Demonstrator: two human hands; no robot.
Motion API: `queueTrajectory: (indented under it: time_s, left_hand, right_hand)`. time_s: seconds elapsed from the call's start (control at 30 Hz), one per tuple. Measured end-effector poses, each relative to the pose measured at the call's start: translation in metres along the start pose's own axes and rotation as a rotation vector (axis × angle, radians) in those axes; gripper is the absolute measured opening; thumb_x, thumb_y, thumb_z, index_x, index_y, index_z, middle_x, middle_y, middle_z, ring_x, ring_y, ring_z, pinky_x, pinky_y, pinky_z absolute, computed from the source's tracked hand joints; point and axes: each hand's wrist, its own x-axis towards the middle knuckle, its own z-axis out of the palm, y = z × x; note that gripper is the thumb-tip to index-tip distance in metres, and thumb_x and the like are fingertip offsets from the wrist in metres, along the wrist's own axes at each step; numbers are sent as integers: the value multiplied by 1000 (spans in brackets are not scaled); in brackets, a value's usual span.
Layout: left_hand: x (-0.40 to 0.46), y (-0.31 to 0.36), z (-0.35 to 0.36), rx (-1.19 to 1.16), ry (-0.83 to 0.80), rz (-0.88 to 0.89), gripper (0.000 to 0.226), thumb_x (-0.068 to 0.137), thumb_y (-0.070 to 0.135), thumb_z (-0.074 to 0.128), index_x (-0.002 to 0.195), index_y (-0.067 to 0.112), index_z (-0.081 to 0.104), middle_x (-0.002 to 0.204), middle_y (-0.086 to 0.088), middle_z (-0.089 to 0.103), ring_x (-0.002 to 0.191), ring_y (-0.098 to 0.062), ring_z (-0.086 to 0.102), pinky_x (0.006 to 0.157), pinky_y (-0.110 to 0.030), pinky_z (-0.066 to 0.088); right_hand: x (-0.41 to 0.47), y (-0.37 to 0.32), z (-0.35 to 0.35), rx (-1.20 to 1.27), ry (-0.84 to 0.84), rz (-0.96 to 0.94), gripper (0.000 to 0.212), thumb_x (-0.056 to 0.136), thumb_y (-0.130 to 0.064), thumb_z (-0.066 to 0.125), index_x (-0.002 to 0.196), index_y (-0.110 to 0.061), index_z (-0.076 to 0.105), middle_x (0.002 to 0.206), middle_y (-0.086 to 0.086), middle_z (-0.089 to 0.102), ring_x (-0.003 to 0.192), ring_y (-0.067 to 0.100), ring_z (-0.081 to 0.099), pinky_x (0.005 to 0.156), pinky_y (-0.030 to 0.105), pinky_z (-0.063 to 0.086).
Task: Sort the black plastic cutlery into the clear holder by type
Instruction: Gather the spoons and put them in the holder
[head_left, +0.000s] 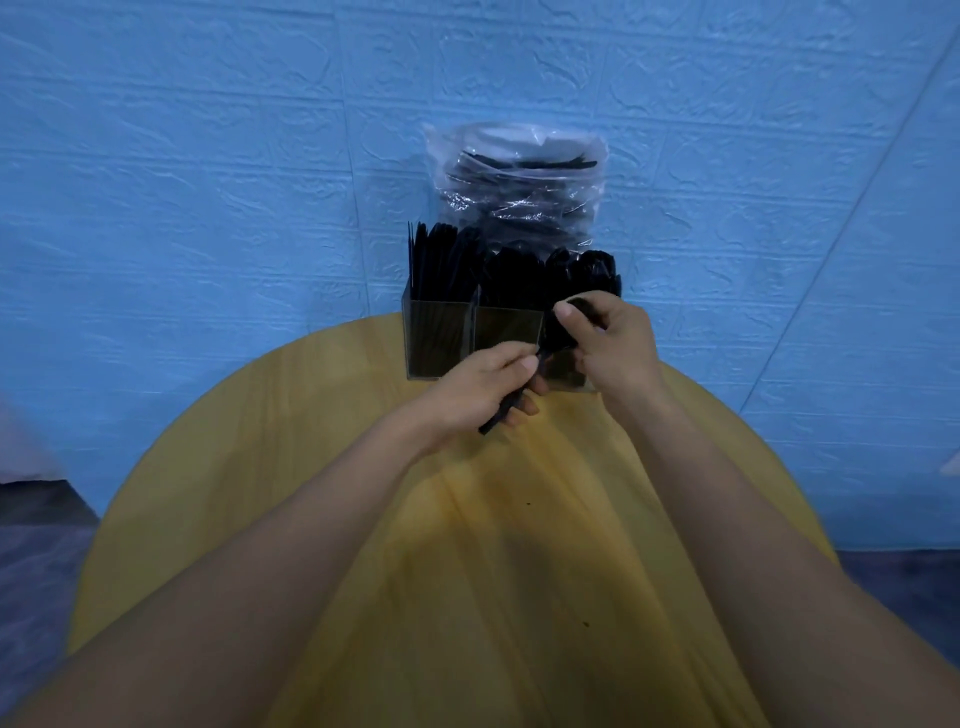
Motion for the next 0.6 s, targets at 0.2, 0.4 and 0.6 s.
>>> queueTrajectory:
  time_s: [0.2, 0.4, 0.6]
  left_hand:
    - [34, 14, 5, 208, 49, 122, 23, 100, 9, 39, 109, 16, 59, 85, 4, 60, 73, -5, 56, 65, -15, 47]
    - [59, 14, 3, 661, 335, 335, 35, 98, 15, 47, 132, 13, 51, 126, 0, 50, 113, -11, 49, 97, -23, 40]
    - [65, 0, 2, 1138, 270, 402, 46, 94, 9, 47, 139, 16, 42, 138, -1, 44, 123, -17, 43, 103, -31, 38]
  right_hand:
    - [21, -1, -27, -17, 3, -2, 12, 90, -13, 62, 88, -6, 53, 60, 3, 49, 48, 13, 46, 46, 25, 39]
    - [49, -7, -62, -69, 298, -86, 6, 91, -9, 59, 90, -5, 55, 69, -1, 57, 42, 2, 53, 57, 30, 51]
    - [59, -17, -65, -135, 388, -261, 5, 91, -8, 57, 86, -10, 56, 73, -5, 58, 45, 4, 56, 56, 21, 51]
